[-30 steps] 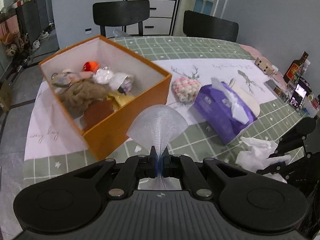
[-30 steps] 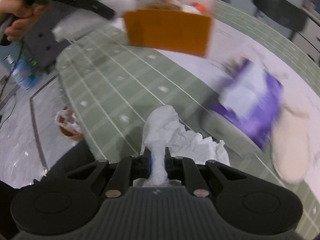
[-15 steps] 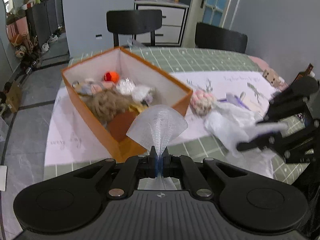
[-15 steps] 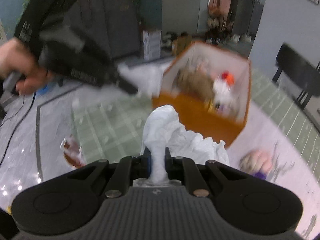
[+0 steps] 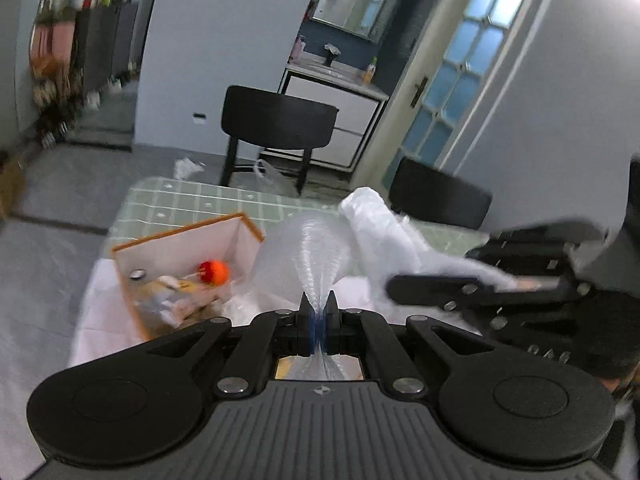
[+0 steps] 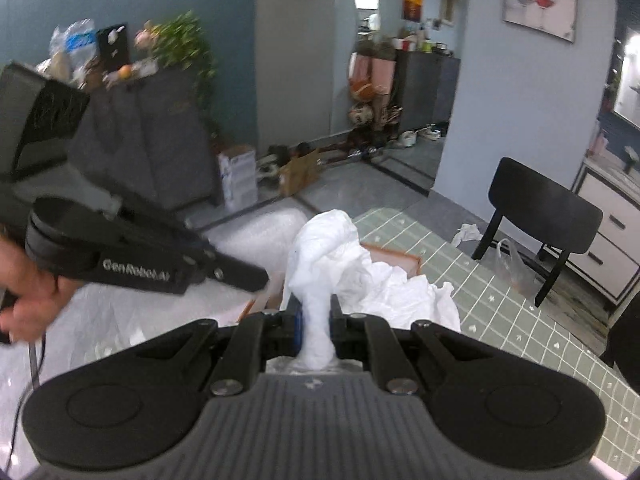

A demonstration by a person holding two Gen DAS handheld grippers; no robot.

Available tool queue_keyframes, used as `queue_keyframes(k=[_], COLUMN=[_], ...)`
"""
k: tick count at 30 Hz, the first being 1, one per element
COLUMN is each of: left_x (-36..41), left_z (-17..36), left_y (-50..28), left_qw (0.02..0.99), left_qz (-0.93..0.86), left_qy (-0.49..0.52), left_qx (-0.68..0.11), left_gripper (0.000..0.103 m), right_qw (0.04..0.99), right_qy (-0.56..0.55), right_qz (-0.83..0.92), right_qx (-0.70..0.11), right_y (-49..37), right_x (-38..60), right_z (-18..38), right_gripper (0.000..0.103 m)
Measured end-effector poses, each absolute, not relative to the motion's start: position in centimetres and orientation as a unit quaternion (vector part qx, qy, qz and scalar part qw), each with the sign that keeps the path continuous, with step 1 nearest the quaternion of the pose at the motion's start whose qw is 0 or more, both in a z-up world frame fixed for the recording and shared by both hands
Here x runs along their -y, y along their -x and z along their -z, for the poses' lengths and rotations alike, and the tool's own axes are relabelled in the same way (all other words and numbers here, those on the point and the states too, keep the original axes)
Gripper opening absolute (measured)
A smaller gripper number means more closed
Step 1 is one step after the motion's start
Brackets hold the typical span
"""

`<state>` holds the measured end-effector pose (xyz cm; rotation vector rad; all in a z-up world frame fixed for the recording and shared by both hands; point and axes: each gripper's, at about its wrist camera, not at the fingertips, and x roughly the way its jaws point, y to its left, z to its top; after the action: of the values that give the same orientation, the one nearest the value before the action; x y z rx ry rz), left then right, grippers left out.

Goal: Organize soft objects
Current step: 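Carry the white tissue in the right tool over the orange box, then open the right tool to drop the tissue into the orange box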

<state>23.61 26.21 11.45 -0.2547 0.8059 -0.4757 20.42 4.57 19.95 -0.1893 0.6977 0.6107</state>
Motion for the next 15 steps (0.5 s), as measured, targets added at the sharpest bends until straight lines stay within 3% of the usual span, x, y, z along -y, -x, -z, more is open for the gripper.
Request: queue_keyframes(k=[8,15], left_x=[-29.2,-28.1], left_z=[-7.5,-1.6], left_y=[-29.2,-30.9], left_qw=[0.859,0.838], left_qz=[0.218,0.204], left_qy=[0.217,0.206], left_qx=[-0.41,-0.462], left_gripper=[0.003,0.003], right_qw=[0.901,0.881], right_qy=[0.031,0.059], right_qz=[-0.278,-0.261], right_qx=[-0.331,-0.39], right_y=[-25.9,-28.7], right_x=[-6.1,-6.7], right_z=[-18.7,-11.2], right_gripper=[0.008,0.008])
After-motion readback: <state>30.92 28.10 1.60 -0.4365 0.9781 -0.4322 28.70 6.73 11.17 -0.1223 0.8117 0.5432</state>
